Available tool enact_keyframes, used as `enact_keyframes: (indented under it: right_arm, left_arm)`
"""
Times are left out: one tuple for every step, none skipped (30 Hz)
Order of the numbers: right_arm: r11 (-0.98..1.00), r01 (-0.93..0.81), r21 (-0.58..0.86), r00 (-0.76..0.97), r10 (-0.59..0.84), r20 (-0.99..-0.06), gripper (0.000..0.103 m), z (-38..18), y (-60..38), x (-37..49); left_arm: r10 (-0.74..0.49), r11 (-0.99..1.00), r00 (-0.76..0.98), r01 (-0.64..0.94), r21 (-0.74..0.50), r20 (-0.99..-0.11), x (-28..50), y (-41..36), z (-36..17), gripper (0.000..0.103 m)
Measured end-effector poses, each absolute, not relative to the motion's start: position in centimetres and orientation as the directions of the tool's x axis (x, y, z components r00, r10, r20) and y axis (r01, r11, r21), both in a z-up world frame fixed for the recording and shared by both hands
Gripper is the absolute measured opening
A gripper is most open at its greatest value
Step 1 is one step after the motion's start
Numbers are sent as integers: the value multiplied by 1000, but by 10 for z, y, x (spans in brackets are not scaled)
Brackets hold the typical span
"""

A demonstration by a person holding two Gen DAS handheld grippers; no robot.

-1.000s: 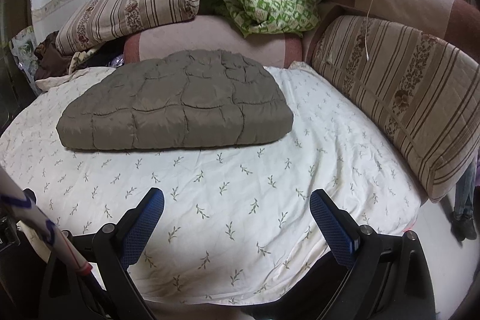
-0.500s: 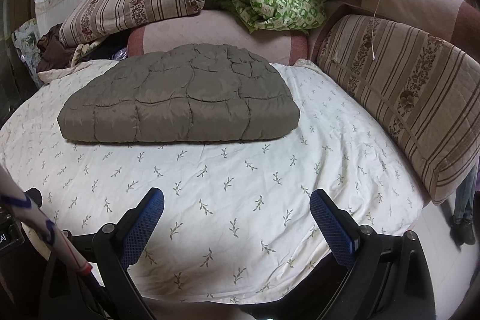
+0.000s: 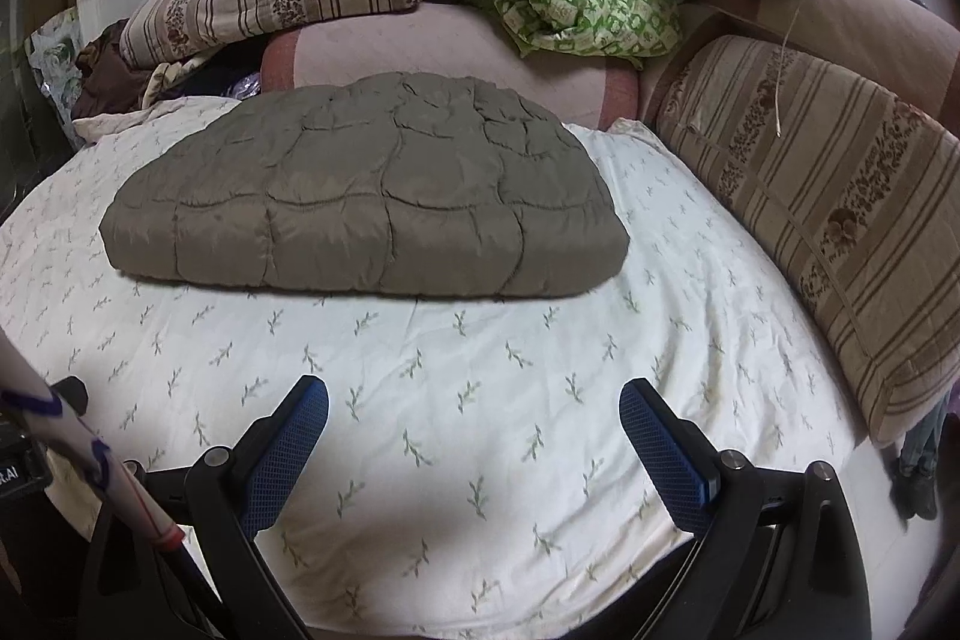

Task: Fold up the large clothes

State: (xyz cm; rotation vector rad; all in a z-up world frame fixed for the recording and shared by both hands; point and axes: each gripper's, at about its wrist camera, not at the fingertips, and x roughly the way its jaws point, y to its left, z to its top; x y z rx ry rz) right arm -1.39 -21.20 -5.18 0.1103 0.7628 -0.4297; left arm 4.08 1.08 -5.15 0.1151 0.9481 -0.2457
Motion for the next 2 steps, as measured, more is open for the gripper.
enact_keyframes:
  right_arm:
    - [910, 412, -58, 641, -334, -691, 100, -52, -212, -11]
    - [912, 406, -58, 639, -329, -696, 100, -54, -211, -7]
  left_arm:
    - [-158, 966, 554, 258, -12, -818, 43, 10, -53, 96]
    - [-157, 966, 549, 258, -12, -821, 44, 10, -54, 96]
